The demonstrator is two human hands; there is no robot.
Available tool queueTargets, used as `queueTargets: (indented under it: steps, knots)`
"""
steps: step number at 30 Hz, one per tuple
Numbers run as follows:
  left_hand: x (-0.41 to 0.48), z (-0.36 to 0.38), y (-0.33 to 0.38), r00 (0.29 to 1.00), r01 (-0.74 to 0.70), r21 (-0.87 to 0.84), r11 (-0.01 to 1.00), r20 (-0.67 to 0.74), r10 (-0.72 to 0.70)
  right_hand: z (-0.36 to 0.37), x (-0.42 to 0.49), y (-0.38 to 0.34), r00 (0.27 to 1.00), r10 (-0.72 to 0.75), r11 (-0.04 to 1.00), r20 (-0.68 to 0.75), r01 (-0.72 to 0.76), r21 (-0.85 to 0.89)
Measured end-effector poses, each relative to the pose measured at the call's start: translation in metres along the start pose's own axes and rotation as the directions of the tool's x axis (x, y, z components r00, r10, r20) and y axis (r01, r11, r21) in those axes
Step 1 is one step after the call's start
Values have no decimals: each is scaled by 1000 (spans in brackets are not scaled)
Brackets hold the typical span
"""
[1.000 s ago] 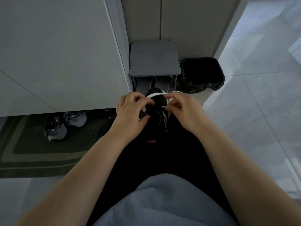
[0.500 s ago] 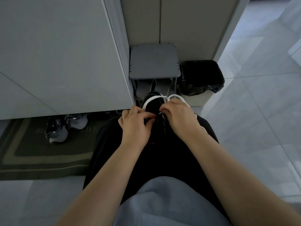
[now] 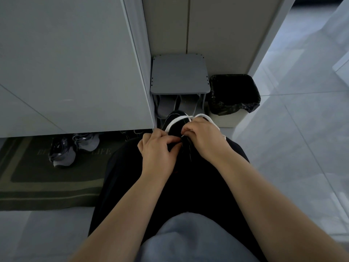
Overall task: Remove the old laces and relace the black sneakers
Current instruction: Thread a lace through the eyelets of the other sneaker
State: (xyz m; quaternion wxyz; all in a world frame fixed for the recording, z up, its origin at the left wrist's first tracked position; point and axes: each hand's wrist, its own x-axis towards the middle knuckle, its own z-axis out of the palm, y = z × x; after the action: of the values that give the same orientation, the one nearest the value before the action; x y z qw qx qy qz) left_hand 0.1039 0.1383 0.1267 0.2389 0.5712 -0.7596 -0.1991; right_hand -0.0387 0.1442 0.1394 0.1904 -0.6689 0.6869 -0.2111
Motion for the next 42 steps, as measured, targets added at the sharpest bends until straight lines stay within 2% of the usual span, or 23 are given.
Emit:
queueTargets:
  steps: [9,13,15,18,20,24,28,31,36,39,42]
  knots:
    - [-1,0,0,999,-32,-7,999,14,32,2,-5,5,999,-30,997,42,32,-67]
    - [-1,0,-2,1000,-23,-54,998,17,24,-7,-1,2,992,-36,999,118,38,-20]
    - [0,-1,-3,1000,-17,-88,996,10,18,-10,4,1,996,-28,998,88,23,51]
    - [1,-2,-3,1000,-7,-111,994,4,7,-9,7,1,995,101,969,3,-99,226]
    - [0,-2,-3,1000,-2,-113,994,-5,2,-5,8,1,994,111,979,-20,-106,177]
    - [-2,-2,-2,999,12,-108,994,-33,-15,-1,2,-1,999,39,993,1,-39,112]
    - [-2,-1,0,999,36,-20,999,-38,-36,2,-10,-1,997,-68,996,-31,66,-53]
    - [-1,-2,4,998,61,67,996,-25,-60,1,-22,-6,999,-17,997,-32,14,-79]
    - [5,-3,13,996,63,199,978,47,-74,-2,-27,-13,1000,-6,988,11,8,-154]
    - [7,-7,15,995,48,232,971,74,-67,-2,-28,-16,999,-8,990,-48,1,-143]
    - [7,-16,13,992,29,242,970,112,-57,-2,-33,-21,982,-28,999,-184,25,-21]
